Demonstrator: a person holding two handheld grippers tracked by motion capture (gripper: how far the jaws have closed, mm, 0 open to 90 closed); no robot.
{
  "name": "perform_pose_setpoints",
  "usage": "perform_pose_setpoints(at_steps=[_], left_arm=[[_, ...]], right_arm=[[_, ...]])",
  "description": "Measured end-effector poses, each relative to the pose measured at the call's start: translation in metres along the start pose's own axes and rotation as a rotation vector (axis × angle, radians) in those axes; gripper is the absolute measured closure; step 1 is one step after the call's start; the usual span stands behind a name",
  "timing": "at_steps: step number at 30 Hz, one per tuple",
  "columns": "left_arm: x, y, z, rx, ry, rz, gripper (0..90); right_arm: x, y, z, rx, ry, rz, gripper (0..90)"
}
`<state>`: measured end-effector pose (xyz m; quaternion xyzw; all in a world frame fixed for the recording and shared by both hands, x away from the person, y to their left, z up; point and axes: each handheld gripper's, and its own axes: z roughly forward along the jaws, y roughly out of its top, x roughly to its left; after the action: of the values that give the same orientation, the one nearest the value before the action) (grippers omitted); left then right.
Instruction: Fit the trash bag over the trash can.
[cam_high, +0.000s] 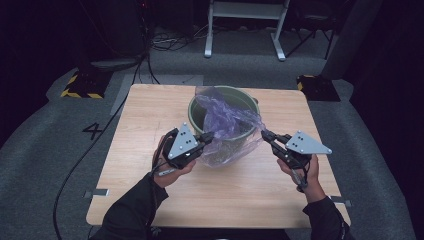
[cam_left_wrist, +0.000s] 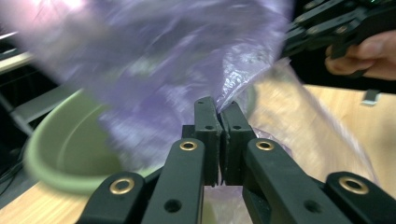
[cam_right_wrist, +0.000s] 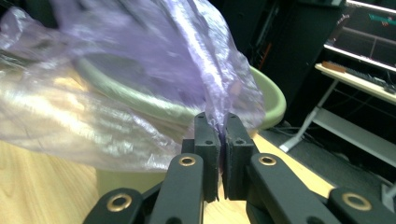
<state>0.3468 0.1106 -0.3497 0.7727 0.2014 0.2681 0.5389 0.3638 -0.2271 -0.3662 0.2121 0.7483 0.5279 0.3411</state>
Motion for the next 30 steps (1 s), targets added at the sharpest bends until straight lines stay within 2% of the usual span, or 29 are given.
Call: perform_pose_setpoints(at_steps=[2, 7, 12, 16, 18, 20, 21, 23, 27, 30], left_arm=[[0.007, -0.010, -0.002, 0.023, 0.024, -0.006, 87.7], [0.027, -0.030, -0.006, 0.029, 0.052, -0.064, 87.6], [0.041, -0.037, -0.009, 0.016, 0.073, -0.100, 88.2], [0.052, -0.042, -0.006, 0.027, 0.089, -0.119, 89.0], [0.056, -0.044, -0.002, 0.035, 0.095, -0.126, 89.1], [0.059, -0.046, 0.000, 0.038, 0.097, -0.138, 89.1], [0.060, -0.047, 0.001, 0.038, 0.098, -0.138, 89.1], [0.061, -0.046, 0.002, 0.040, 0.097, -0.137, 89.2], [0.062, -0.045, 0.004, 0.041, 0.103, -0.135, 89.3], [0.064, -0.045, 0.005, 0.043, 0.107, -0.130, 89.4]], right_arm=[[-0.003, -0.004, 0.003, 0.017, -0.012, 0.014, 86.7], [-0.009, -0.014, 0.008, 0.046, -0.032, 0.038, 86.6], [-0.016, -0.023, 0.016, 0.073, -0.051, 0.050, 86.5], [-0.020, -0.027, 0.020, 0.079, -0.061, 0.071, 83.0], [-0.019, -0.027, 0.021, 0.080, -0.061, 0.060, 77.2], [-0.018, -0.026, 0.020, 0.061, -0.051, 0.055, 60.2], [-0.017, -0.025, 0.018, 0.045, -0.036, 0.063, 54.4], [-0.016, -0.020, 0.015, 0.019, -0.036, 0.058, 42.3], [-0.010, -0.007, 0.010, -0.006, -0.037, 0.029, 30.2], [-0.004, 0.002, 0.007, -0.017, -0.028, 0.009, 29.6]])
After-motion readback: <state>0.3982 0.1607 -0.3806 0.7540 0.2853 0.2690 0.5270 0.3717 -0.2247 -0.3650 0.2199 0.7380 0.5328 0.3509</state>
